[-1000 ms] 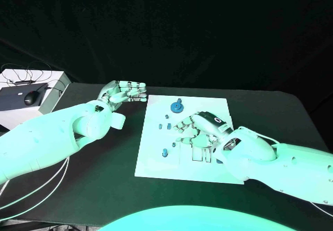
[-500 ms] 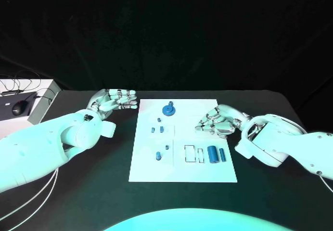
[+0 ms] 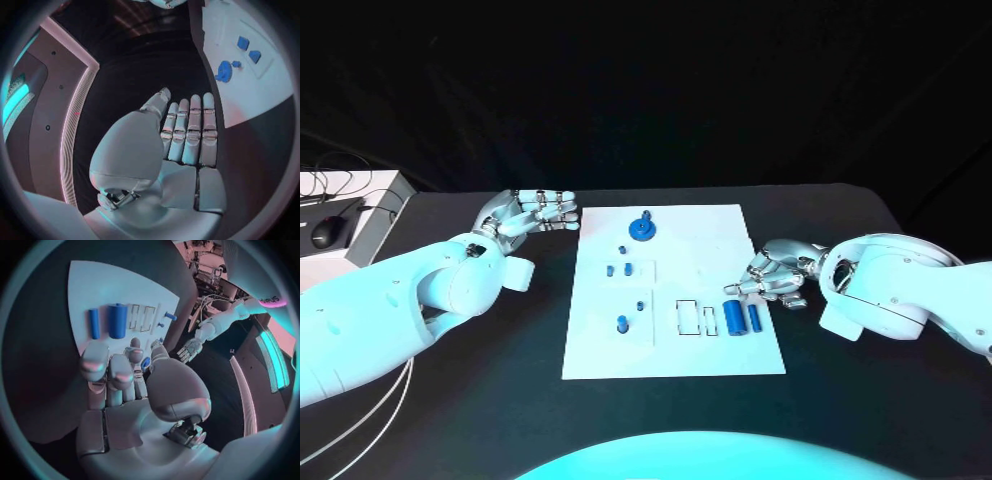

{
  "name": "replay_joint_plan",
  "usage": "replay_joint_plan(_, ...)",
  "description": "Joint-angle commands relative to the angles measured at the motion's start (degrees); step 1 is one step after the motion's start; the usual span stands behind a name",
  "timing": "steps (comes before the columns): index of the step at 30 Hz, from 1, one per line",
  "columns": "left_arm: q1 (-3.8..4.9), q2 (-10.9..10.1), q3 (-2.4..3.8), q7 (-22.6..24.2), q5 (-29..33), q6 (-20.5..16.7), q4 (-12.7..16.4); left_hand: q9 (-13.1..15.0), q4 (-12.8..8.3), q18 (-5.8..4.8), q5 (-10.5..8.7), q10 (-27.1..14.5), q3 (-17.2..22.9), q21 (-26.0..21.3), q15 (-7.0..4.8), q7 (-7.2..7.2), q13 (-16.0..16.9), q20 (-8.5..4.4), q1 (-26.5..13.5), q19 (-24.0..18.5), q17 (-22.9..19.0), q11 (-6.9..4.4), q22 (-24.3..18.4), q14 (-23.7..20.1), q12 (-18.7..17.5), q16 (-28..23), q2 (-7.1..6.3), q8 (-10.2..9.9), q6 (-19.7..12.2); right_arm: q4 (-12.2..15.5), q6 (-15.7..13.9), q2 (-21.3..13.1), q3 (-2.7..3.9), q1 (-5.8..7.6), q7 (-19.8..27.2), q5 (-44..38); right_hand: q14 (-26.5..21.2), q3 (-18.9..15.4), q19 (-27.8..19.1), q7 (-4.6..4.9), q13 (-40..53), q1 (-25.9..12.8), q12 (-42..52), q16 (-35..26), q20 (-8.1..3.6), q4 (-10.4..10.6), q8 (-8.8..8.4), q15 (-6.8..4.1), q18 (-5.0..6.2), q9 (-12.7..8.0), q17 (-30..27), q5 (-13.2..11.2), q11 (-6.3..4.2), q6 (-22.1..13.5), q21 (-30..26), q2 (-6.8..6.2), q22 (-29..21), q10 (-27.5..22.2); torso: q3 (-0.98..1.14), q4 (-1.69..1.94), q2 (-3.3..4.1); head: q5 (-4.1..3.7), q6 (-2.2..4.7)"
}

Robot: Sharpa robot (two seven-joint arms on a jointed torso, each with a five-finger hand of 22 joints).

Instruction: Assemble the parts on the task board

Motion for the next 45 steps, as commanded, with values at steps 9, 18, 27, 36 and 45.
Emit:
replay_joint_plan(9, -0.06, -0.2, 0.03, 0.9, 0.3, 0.8, 0.5, 0.0, 0.2, -0.26, 0.01, 0.0, 0.1, 0.1, -0.13, 0.06, 0.0, -0.06, -0.2, 0.1, 0.1, -0.08, 0.1, 0.2, 0.0, 0.2, -0.41, 0.0, -0.3, 0.3, 9.1, -0.3, -0.54, 0.59, -8.0, -8.2, 0.6, 0.1, 3.6, -0.21, 1.6, -3.6, -0.1, 1.0, -0.26, -1.7, -2.47, -0.23, -0.9, 4.5, 3.2, -0.1, 0.15, 1.0, 3.0, 0.06, 7.1, 0.5, -0.39, 0.16, -0.03, -0.68, -0.43)
replay_joint_plan(18, -0.06, -0.4, 0.03, 0.7, 0.3, 0.8, 0.7, 0.0, 0.3, -0.28, 0.0, -0.1, 0.0, 0.1, -0.11, 0.06, 0.0, -0.05, -0.3, 0.1, 0.1, -0.08, 0.0, 0.2, 0.0, 0.2, -0.44, 0.0, -0.3, -0.2, 8.7, 1.3, -1.12, 0.55, -8.3, -11.8, 0.6, -1.0, 3.5, 0.01, 2.0, -4.2, -0.1, 1.4, -0.18, 0.2, -3.49, -0.11, -0.96, 4.8, 4.1, 0.7, 0.31, 0.9, 3.8, -1.11, 7.2, 0.3, -0.34, 0.2, 0.09, -0.84, -0.54)
replay_joint_plan(27, -0.06, -0.5, 0.03, 0.6, 0.4, 0.8, 0.8, 0.0, 0.6, -0.3, -0.01, -0.1, -0.2, 0.0, -0.08, 0.11, 0.0, 0.02, -0.5, 0.1, 0.1, -0.03, -0.1, 0.1, 0.0, 0.2, -0.48, 0.0, -0.4, -1.6, 7.6, 4.2, -1.68, -0.24, -8.4, -15.9, 0.7, -1.1, 3.4, 0.06, 2.1, -4.1, 0.1, 1.4, -0.07, 2.0, -4.06, -0.04, -0.91, 5.4, 4.8, 0.6, 0.37, 1.1, 4.1, -1.98, 7.3, 0.1, -0.37, 0.39, 0.17, -0.85, -0.75)
replay_joint_plan(36, -0.05, -0.5, 0.03, 0.4, 0.4, 0.9, 0.9, 0.0, 0.8, -0.28, 0.0, -0.2, -0.3, -0.1, -0.05, 0.1, 0.0, 0.05, -0.5, 0.1, 0.1, -0.04, -0.2, 0.0, 0.0, 0.1, -0.44, 0.0, -0.4, -2.3, 8.2, 5.6, -1.89, -0.92, -8.4, -16.6, 0.7, -1.0, 3.4, 0.03, 2.1, -4.1, 0.2, 1.5, -0.08, 2.1, -4.07, -0.06, -0.94, 5.5, 5.0, 0.6, 0.35, 1.1, 4.3, -1.94, 7.3, 0.2, -0.47, 0.35, 0.17, -0.76, -0.81)
replay_joint_plan(45, -0.05, -0.7, 0.03, 0.3, 0.4, 0.8, 0.9, 0.0, 1.0, -0.26, 0.02, -0.3, -0.4, -0.2, 0.0, 0.12, 0.0, 0.12, -0.5, 0.2, 0.1, 0.01, -0.5, -0.1, 0.0, 0.1, -0.48, 0.0, -0.4, -2.8, 9.5, 6.4, -2.01, -1.81, -8.4, -17.6, 0.7, -1.0, 3.4, -0.06, 2.0, -4.3, 0.2, 1.4, -0.11, 2.3, -3.99, -0.09, -1.0, 5.7, 5.1, 0.3, 0.3, 1.3, 4.7, -1.92, 7.4, 0.2, -0.43, 0.41, 0.23, -0.56, -0.93)
